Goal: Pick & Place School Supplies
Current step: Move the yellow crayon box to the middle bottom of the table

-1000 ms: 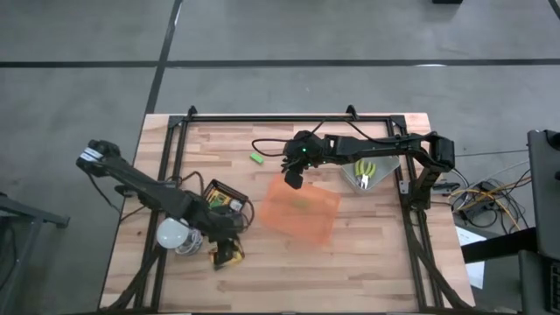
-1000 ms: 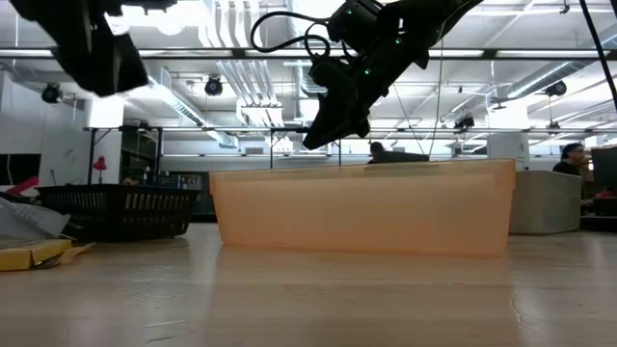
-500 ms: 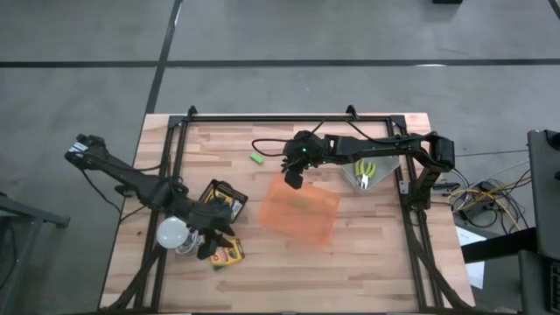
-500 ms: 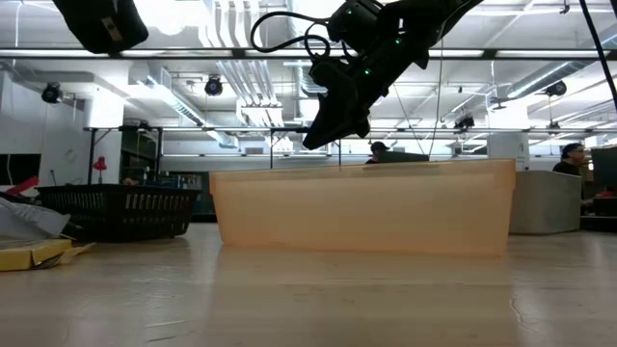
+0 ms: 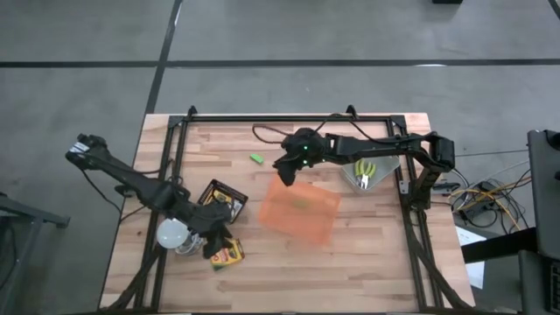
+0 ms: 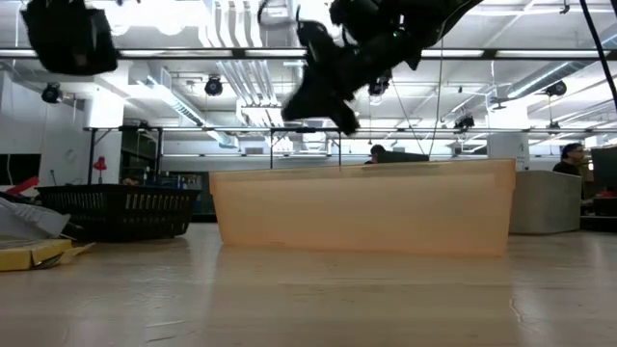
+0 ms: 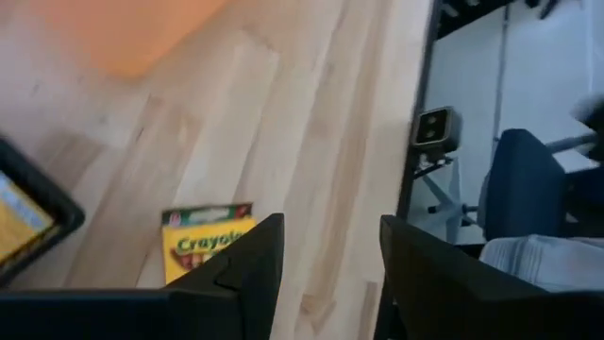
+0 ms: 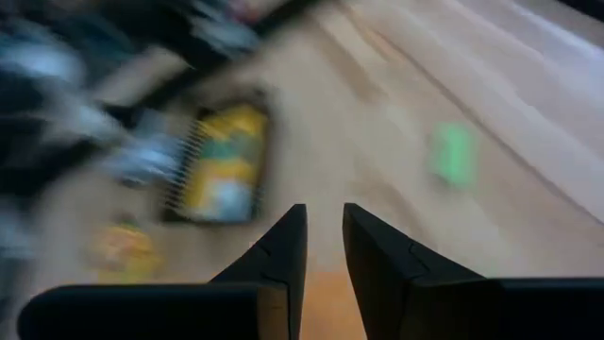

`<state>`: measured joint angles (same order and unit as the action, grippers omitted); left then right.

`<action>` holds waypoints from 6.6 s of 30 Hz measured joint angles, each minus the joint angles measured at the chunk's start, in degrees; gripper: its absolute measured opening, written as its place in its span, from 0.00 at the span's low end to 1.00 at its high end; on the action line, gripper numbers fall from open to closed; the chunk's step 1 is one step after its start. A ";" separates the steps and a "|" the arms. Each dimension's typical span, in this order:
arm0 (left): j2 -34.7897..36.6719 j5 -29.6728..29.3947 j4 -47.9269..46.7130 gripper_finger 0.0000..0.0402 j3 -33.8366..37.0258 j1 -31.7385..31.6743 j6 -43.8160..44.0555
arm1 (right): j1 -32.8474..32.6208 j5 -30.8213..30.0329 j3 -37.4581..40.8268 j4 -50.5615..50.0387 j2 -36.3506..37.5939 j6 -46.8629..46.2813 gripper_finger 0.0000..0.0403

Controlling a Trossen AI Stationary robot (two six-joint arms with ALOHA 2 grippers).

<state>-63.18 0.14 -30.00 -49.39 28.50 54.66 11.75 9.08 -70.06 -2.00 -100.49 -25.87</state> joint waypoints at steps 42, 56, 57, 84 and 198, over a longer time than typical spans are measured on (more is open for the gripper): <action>-1.85 8.53 12.20 0.45 11.90 2.33 -29.66 | -44.00 -61.77 0.00 25.68 -1.66 5.84 0.21; -13.57 1.28 11.46 0.45 13.43 3.90 -35.30 | -43.98 -61.59 0.00 22.00 -1.66 6.36 0.17; -14.48 1.27 11.44 0.45 13.31 3.93 -35.27 | -43.98 -61.60 0.00 21.98 -1.66 6.37 0.18; -35.75 -1.40 17.73 0.45 -0.32 2.66 -40.86 | -44.08 -61.59 0.00 18.39 -1.66 6.54 0.18; -28.39 15.44 30.01 0.45 9.27 -1.37 -40.88 | -49.88 -48.26 -29.83 -11.41 -29.57 -50.05 0.19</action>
<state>-91.57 15.58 0.01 -40.12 27.14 13.79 -38.13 -39.18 -99.90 -13.41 -130.06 -75.92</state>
